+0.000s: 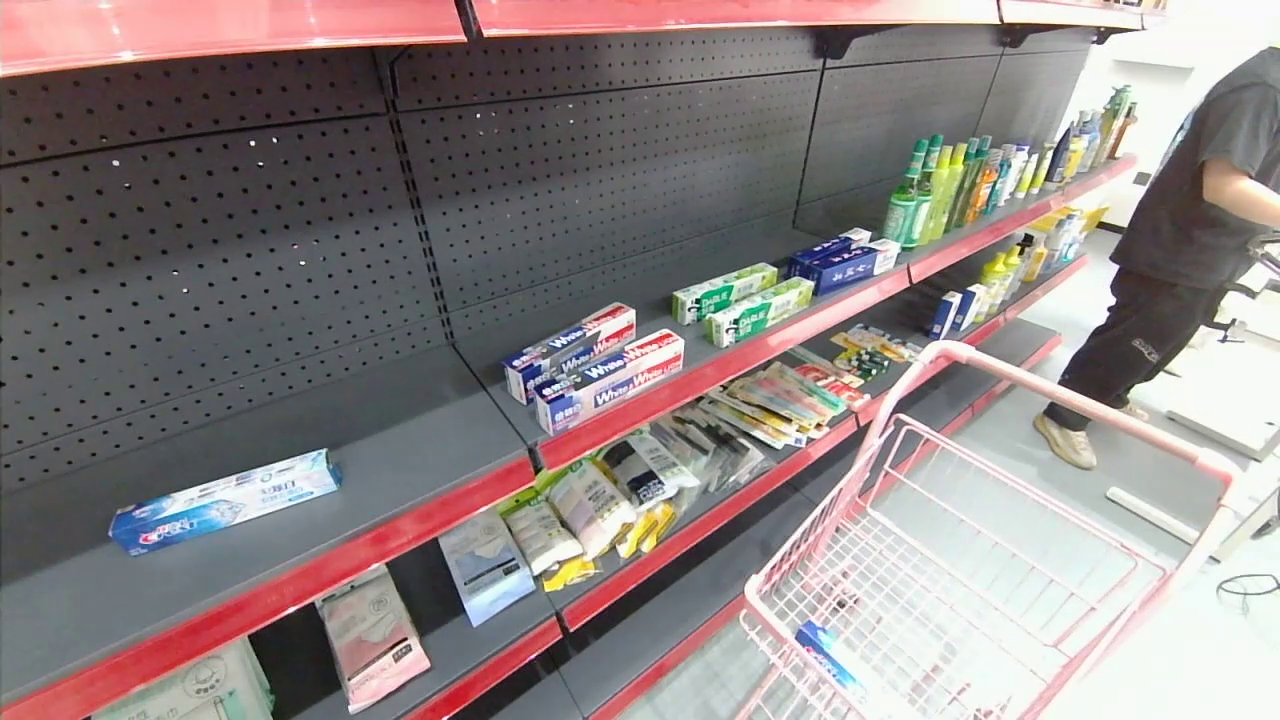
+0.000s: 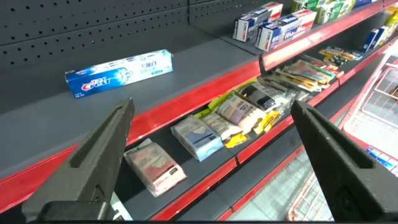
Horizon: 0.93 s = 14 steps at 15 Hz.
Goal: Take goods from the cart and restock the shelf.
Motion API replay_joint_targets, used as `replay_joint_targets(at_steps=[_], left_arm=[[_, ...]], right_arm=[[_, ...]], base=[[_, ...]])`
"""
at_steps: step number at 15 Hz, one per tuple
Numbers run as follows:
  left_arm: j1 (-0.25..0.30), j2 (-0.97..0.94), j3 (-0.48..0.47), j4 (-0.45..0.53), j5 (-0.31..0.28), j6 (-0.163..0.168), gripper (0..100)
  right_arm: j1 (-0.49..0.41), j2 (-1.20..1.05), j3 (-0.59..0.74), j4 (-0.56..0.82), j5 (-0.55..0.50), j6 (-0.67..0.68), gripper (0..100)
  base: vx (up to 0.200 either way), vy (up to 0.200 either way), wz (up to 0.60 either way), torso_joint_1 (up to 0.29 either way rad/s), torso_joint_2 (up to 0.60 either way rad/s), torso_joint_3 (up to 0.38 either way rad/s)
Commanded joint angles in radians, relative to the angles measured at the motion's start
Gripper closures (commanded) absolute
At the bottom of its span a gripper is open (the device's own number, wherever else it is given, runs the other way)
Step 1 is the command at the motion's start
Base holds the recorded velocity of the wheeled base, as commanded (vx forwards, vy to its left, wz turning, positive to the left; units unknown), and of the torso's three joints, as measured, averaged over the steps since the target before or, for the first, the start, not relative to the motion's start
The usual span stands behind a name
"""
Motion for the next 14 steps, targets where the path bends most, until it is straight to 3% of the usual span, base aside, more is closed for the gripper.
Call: replay_joint_targets(at_steps=[1,4,6,10,14], left_arm=[[0.0,0.001,0.0,0.0,-0.001,0.0,0],[0.0,0.001,0.0,0.0,-0.002,0.0,0],[0.0,0.001,0.0,0.0,-0.002,0.0,0],[0.0,0.001,0.0,0.0,-0.002,0.0,0],[0.0,0.001,0.0,0.0,-0.002,0.0,0]], right_arm=[[-0.102,0.604,-0.119,0.04,0.012,0.005,0],[0.052,0.971,-0.059,0.029,0.083,-0.147,0],[0.116,1.14,-0.099,0.006,0.092,-0.177,0],[0.136,1.485,-0.13,-0.328,0.092,-0.223,0],[0.165,1.529,-0.067,-0.333,0.101,-0.309,0]], base=[[0.0,0.0,0.0,0.0,0.0,0.0],[0.0,0.0,0.0,0.0,0.0,0.0],[0.0,0.0,0.0,0.0,0.0,0.0],[0.0,0.0,0.0,0.0,0.0,0.0],[0.0,0.0,0.0,-0.041,0.09,0.051]])
